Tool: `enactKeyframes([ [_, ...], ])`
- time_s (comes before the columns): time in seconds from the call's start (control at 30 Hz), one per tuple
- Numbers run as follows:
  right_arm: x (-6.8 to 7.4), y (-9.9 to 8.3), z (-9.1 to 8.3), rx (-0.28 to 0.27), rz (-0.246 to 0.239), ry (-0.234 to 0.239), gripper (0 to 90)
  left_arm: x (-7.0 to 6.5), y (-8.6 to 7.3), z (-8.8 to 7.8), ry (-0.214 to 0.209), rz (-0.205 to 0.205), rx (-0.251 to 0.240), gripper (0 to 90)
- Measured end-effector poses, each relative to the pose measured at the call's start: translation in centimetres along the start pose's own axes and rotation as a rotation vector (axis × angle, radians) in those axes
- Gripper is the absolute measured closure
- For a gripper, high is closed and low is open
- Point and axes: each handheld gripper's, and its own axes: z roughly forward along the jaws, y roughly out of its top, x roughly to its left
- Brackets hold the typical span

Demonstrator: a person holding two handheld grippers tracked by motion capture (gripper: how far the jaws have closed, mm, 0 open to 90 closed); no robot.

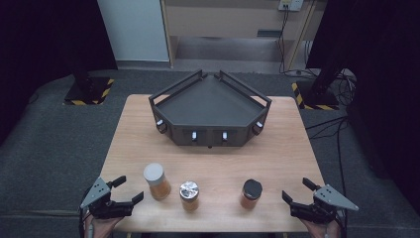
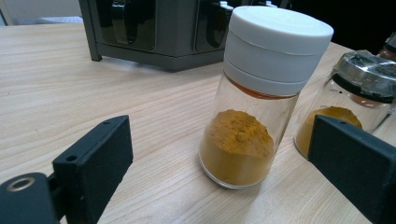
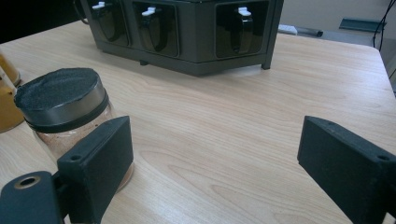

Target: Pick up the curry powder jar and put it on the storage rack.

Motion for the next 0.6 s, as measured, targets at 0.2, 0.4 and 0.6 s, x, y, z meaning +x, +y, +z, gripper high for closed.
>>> enactKeyframes([
  [0.2,-0.03,0.0,0.05,0.003,0.002,0.001,10.1,-0.03,0.11,0.08,0.004,-0.002,0.007,5.8],
  [0.4,-0.21,-0.19,0.06,-0.003,0.004,0.005,10.1,-0.12,0.22,0.29,0.001,0.004,0.012,5.7],
  [0.6,-0.11,-0.16,-0.04,-0.002,0.006,0.006,10.1,-0.02,0.16,0.18,-0.004,0.009,0.011,5.8],
])
